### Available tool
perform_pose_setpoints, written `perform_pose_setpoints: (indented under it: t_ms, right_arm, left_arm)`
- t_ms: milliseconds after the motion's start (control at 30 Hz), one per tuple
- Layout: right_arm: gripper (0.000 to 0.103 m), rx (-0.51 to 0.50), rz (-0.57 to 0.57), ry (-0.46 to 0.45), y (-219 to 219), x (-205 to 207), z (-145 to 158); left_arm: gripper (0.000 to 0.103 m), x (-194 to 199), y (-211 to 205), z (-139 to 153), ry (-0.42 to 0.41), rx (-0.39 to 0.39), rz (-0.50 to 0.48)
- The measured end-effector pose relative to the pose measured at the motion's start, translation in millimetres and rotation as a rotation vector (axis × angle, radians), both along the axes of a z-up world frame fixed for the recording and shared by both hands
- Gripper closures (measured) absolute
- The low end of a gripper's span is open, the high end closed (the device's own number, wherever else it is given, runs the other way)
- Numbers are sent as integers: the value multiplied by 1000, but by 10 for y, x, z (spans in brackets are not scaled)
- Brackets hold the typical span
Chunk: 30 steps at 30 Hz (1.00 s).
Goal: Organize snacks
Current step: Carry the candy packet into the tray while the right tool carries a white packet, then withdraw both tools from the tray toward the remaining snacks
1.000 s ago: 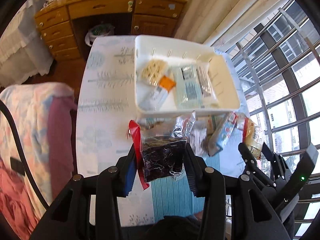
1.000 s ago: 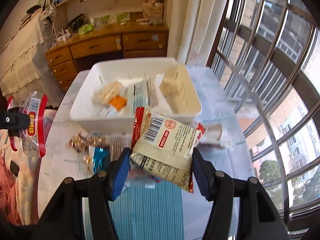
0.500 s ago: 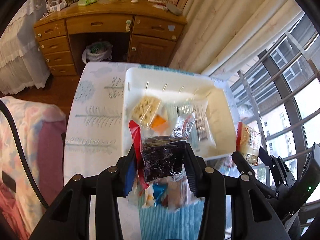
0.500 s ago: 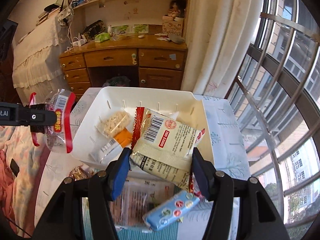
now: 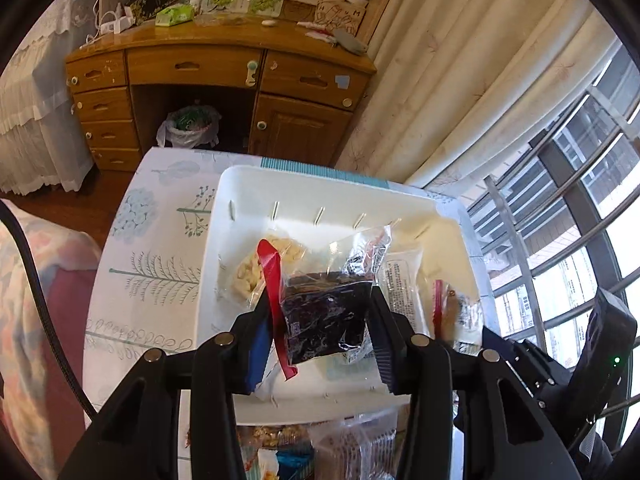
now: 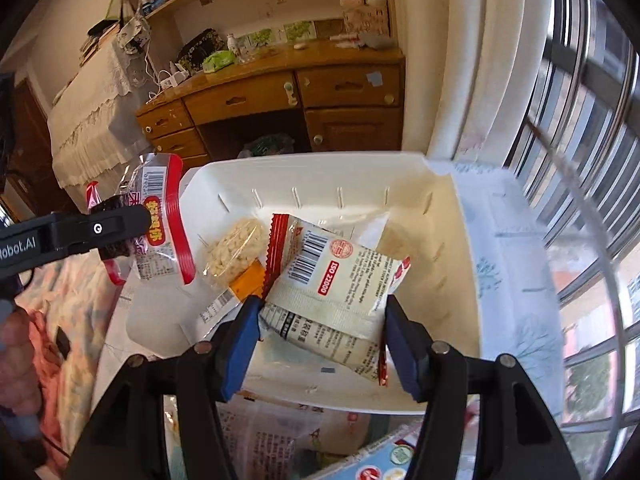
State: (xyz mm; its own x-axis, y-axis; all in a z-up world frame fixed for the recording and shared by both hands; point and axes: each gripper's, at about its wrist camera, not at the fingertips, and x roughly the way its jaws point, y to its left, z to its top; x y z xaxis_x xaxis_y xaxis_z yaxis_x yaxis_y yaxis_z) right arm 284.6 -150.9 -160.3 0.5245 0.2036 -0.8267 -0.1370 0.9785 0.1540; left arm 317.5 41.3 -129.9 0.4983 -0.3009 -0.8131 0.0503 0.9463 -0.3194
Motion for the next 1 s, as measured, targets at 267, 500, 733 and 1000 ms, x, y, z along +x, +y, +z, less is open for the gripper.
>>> perform_pose_setpoints:
  t_ms: [267, 500, 733, 1000]
  right_arm:
    - [28, 80, -15, 99, -19, 117, -197]
    - [27, 91, -9, 102, -8, 81, -120]
    - [20, 125, -31, 103, -30, -19, -25]
    - [17, 127, -79, 80, 25, -247, 101]
  left_arm:
    - [27, 121, -137, -84, 52, 92, -4]
    - [27, 66, -158, 29, 50, 134, -5]
    - [27, -102, -125, 173, 35, 132, 4]
    - [26, -393, 94, 283, 23, 113, -2]
